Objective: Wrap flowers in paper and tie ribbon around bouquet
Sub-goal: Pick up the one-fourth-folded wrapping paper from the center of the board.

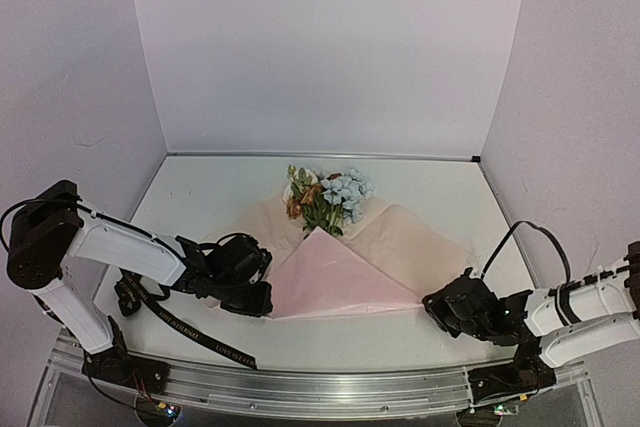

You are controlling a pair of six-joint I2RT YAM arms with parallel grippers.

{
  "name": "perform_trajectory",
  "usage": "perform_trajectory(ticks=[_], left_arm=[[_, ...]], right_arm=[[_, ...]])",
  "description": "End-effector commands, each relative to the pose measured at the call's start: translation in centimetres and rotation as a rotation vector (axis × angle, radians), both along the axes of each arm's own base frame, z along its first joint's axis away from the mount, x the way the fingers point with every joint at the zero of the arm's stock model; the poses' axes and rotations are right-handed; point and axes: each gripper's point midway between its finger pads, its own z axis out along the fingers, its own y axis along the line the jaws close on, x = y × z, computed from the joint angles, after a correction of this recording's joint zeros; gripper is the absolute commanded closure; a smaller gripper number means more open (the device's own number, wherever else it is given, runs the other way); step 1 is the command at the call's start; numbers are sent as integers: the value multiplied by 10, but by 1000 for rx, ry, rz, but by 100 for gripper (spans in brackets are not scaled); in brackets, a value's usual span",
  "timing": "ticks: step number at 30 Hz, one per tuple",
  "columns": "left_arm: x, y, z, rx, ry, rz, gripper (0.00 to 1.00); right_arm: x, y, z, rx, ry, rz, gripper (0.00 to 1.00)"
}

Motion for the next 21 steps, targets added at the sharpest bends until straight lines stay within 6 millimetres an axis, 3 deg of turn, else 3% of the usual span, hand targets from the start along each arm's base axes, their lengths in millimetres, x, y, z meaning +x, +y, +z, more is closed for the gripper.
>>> perform_trajectory(ticks=[1,8,13,17,21], left_arm=[[-26,38,-35,175,111,-20,92],[-23,31,-27,152,92,-47,91],[-21,28,-18,143,67,-79,86],[-7,16,14,102,-37,-123,79],[13,-10,57,39,-166,-201,75]], right_arm=[[9,2,16,-35,-89,34,81],[14,11,25,-56,-133,80,97],[16,15,25,-68,-144,97,100],[17,18,25,-75,-145,98,100],[18,20,28,-75,-152,100,100]])
